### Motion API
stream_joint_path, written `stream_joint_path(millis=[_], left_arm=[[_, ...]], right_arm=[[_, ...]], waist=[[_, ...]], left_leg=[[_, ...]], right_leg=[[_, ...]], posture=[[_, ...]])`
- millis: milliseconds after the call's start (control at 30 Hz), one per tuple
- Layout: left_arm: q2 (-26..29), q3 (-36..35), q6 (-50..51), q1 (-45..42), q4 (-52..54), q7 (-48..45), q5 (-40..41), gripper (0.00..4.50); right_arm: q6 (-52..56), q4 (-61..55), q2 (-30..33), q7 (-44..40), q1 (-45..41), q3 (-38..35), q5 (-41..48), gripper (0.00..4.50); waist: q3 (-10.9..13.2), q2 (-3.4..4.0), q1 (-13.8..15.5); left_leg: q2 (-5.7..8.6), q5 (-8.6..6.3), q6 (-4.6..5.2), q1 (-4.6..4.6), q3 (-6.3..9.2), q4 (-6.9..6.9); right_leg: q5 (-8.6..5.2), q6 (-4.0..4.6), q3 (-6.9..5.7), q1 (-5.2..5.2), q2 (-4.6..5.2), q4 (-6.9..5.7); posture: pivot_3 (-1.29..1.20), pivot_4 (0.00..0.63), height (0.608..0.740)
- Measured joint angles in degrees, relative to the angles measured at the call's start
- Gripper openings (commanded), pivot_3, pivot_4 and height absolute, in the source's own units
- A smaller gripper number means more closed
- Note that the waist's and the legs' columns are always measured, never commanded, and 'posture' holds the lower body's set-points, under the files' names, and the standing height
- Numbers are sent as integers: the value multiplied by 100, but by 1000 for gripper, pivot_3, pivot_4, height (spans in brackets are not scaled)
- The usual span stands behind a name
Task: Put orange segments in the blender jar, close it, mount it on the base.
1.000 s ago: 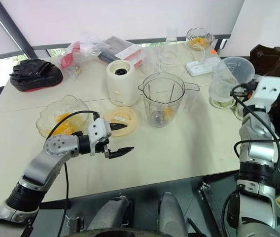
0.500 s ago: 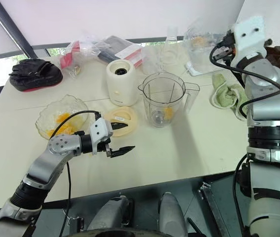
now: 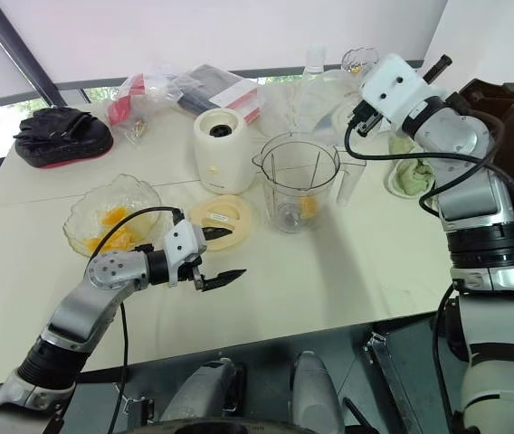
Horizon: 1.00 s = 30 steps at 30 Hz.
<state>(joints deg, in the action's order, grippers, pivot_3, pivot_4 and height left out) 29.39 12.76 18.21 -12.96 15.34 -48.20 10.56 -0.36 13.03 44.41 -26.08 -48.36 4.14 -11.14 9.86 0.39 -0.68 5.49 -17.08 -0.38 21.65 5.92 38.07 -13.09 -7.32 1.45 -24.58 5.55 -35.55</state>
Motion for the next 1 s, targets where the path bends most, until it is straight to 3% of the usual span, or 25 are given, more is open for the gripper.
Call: stream_joint_path(millis=[1000], left_arm=[[-3,3,-28,-39,13,-13,-60,4500]], right_arm=[[-1066,426,106,-1,-102,15,-1018,89]], waist=[[0,0,-3]], left_leg=[[0,1,-1,0,0,0]], right_leg=[[0,0,0,0,0,0]], posture=[[0,150,740]])
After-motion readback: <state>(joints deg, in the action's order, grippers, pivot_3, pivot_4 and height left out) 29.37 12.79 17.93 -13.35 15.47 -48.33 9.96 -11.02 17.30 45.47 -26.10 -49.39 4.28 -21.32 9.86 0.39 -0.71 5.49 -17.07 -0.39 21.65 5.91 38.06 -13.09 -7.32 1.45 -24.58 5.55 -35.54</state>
